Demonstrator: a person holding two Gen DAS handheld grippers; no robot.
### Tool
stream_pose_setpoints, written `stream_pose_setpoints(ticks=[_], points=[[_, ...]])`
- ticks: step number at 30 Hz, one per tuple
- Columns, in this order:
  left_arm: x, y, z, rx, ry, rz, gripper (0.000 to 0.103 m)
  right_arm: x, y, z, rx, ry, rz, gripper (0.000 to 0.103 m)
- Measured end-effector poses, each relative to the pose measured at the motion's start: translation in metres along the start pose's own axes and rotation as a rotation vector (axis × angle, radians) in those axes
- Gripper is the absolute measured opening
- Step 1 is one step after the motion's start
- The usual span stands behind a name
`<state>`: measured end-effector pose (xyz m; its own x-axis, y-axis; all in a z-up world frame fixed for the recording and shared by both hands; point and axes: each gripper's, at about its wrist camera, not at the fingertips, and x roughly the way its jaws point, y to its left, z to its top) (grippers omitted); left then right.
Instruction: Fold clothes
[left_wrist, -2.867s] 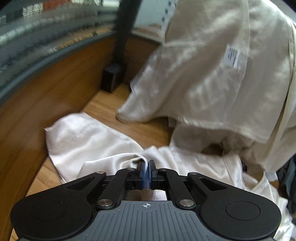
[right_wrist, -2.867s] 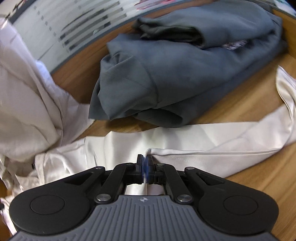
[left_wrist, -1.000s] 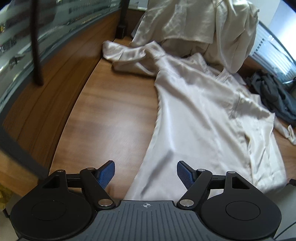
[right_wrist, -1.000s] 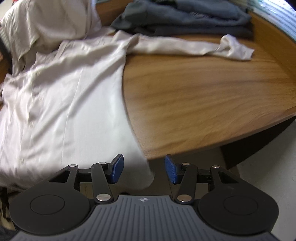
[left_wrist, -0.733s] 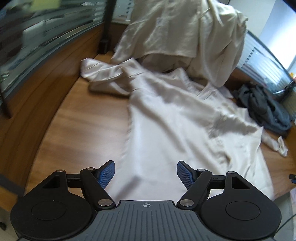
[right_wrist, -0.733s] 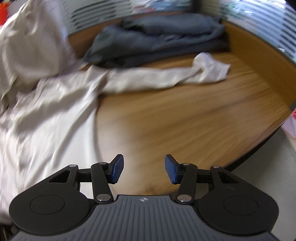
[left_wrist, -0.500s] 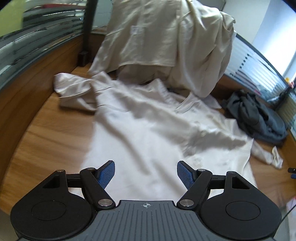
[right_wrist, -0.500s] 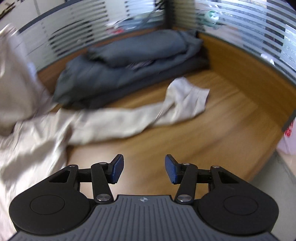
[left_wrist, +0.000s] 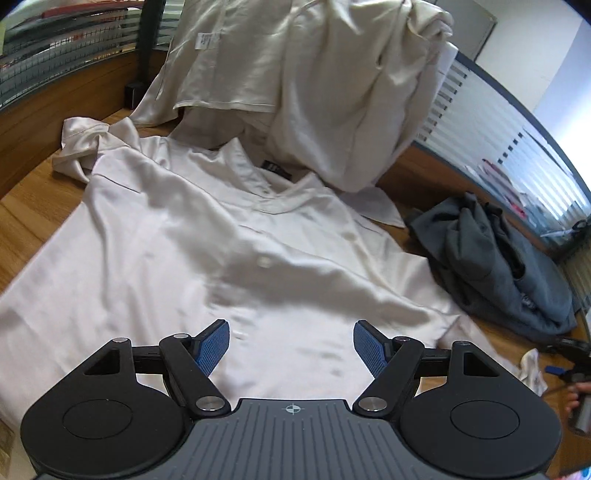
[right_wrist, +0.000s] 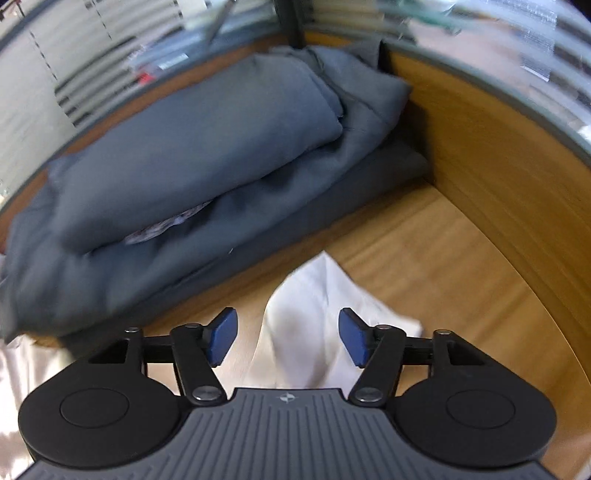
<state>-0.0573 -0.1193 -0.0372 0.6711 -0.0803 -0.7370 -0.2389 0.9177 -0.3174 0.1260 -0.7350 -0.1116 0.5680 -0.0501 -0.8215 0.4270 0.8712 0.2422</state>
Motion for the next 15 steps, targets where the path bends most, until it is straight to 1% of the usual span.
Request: stream_pose_setpoints(ticks=[4, 5, 6, 8, 10, 12, 15], points=[[-0.007, -0.018, -0.014, -0.030, -0.013, 0.035, 0.077, 0.031, 0.003, 0.013, -0.010, 0.040, -0.042, 0.069], [-0.008, -0.020, -0.017, -0.037, -0.016, 0.046, 0.077, 0.036, 0.004, 0.014, -0.023, 0.044, -0.057, 0.065], [-0.010, -0.021, -0.020, -0.046, -0.019, 0.056, 0.077, 0.038, 0.005, 0.013, -0.035, 0.046, -0.066, 0.058], [-0.014, -0.019, -0.025, -0.069, -0.027, 0.079, 0.077, 0.042, 0.007, 0.010, -0.062, 0.044, -0.087, 0.026], [-0.017, -0.014, -0.029, -0.102, -0.034, 0.099, 0.077, 0.042, 0.007, 0.009, -0.082, 0.033, -0.090, 0.006], [-0.021, -0.007, -0.033, -0.135, -0.039, 0.116, 0.077, 0.035, 0.007, 0.008, -0.085, 0.006, -0.076, 0.005], [-0.027, 0.005, -0.036, -0.166, -0.048, 0.137, 0.077, 0.011, 0.018, 0.007, -0.124, -0.073, -0.031, 0.005]])
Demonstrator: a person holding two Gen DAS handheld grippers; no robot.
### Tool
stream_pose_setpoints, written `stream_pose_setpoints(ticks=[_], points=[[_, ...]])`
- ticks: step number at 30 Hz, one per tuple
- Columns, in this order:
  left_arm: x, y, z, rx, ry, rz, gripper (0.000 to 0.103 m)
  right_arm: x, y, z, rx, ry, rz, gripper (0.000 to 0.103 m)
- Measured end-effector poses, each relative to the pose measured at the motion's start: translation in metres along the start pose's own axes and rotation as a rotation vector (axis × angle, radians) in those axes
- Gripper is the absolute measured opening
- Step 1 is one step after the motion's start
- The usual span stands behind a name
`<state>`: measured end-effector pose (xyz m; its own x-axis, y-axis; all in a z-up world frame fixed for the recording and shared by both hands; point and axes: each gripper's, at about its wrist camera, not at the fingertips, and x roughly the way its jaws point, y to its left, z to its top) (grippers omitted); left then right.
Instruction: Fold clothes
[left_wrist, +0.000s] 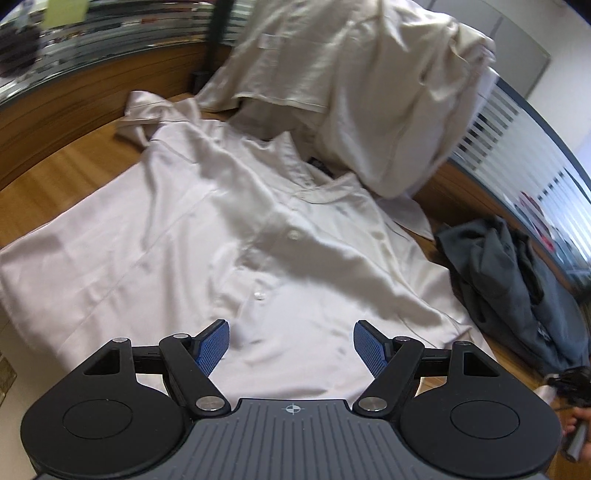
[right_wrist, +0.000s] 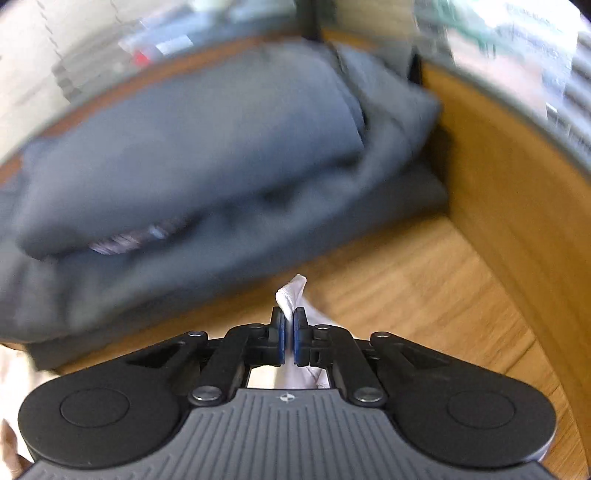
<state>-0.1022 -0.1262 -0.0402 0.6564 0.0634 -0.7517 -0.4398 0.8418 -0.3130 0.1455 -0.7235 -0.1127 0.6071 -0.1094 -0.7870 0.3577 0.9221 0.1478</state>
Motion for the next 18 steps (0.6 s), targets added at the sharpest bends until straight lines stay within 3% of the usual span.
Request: stream_pose_setpoints(ticks=[4, 9, 14, 18], points=[[-0.004, 0.021, 0.005, -0.026, -0.013, 0.008, 0.077, -0.049, 0.035, 0.005, -0.113, -0.144, 0.102, 0.004], [-0.004, 0.055, 0.022, -0.054, -0.007, -0.026, 0.077, -0.111, 0.110, 0.001, -0.327, -0.270, 0.274, 0.004], [-0.005, 0.091, 0.049, -0.015, -0.005, -0.062, 0.077, -0.167, 0.205, -0.024, -0.539, -0.328, 0.443, 0.004], [-0.007, 0.122, 0.073, -0.001, -0.020, -0.085, 0.077, -0.204, 0.286, -0.058, -0.704, -0.315, 0.607, 0.004]])
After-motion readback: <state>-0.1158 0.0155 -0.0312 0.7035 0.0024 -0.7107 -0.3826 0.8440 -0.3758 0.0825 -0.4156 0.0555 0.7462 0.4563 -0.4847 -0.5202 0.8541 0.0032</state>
